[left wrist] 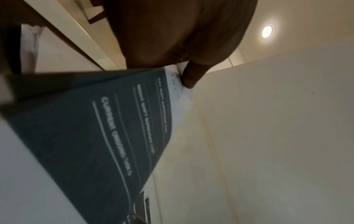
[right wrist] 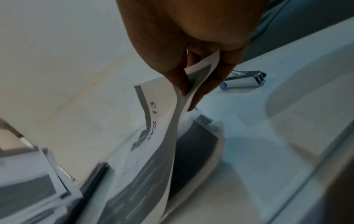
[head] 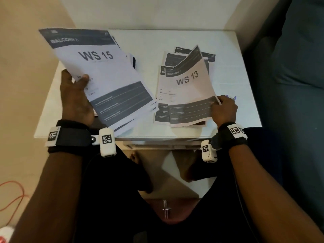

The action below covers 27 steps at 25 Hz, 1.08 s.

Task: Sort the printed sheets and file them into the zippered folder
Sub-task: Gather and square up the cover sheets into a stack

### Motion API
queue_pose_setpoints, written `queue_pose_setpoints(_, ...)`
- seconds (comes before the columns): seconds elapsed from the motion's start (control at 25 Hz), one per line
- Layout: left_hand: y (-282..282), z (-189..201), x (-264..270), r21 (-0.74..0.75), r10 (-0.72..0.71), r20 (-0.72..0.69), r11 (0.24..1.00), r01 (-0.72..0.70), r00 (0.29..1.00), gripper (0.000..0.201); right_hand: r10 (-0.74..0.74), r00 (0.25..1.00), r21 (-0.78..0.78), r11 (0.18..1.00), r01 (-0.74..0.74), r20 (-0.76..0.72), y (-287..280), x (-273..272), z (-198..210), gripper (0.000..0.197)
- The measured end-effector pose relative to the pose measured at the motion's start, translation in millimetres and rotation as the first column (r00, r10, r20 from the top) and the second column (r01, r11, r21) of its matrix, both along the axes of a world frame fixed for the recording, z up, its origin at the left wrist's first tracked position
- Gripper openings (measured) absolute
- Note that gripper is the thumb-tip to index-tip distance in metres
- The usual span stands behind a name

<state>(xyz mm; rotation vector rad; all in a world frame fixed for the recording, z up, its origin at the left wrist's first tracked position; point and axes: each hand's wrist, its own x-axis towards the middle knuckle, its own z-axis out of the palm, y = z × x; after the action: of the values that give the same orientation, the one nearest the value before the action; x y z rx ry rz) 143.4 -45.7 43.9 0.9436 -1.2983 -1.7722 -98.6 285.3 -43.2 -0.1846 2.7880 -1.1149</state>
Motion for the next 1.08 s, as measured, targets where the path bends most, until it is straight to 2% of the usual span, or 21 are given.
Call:
queue_pose_setpoints(0.08,13.9,-5.5,-9.9,0.054,-0.037,-0.033,0.998,0.039,0.999,0.033,-0.105,0.993,-0.141,0.985,0.097,-0.048,5.3,-0.4,10.8,0.021)
queue_pose_setpoints(0.2,28.0,-17.5,-21.1,0.181,-0.056,-0.042,0.981,0.063,0.998,0.033,-0.239,0.970,-0.442,0.876,0.194,-0.046,14.3,-4.6,28.6,0.019)
queue_pose_setpoints(0.32,37.5,-32.8,-27.0,0.321,-0.030,-0.010,0.947,0.032,0.999,0.033,-0.136,0.990,-0.608,0.785,0.120,0.020,17.2,-3.2,46.0,0.021)
queue_pose_setpoints(0.48,37.7,-50.6,-31.9,0.385,-0.044,0.047,0.923,0.023,0.998,0.032,0.118,0.993,-0.531,0.843,-0.086,0.026,-7.4,22.1,49.6,0.012)
queue_pose_setpoints(0.64,31.6,-64.8,-29.0,0.440,-0.037,0.041,0.898,0.016,0.998,0.031,0.273,0.959,-0.368,0.901,-0.228,0.072,-37.7,52.3,12.7,0.014)
queue_pose_setpoints(0.8,27.4,-70.3,-26.2,0.407,-0.070,0.056,0.913,0.041,0.996,0.032,0.332,0.938,-0.334,0.899,-0.283,0.101,-56.1,69.3,-7.3,0.014)
queue_pose_setpoints(1.08,28.1,-77.3,-26.2,0.337,-0.128,0.081,0.937,0.094,0.988,0.033,0.350,0.924,-0.361,0.890,-0.277,0.152,-74.4,78.9,-15.5,0.006)
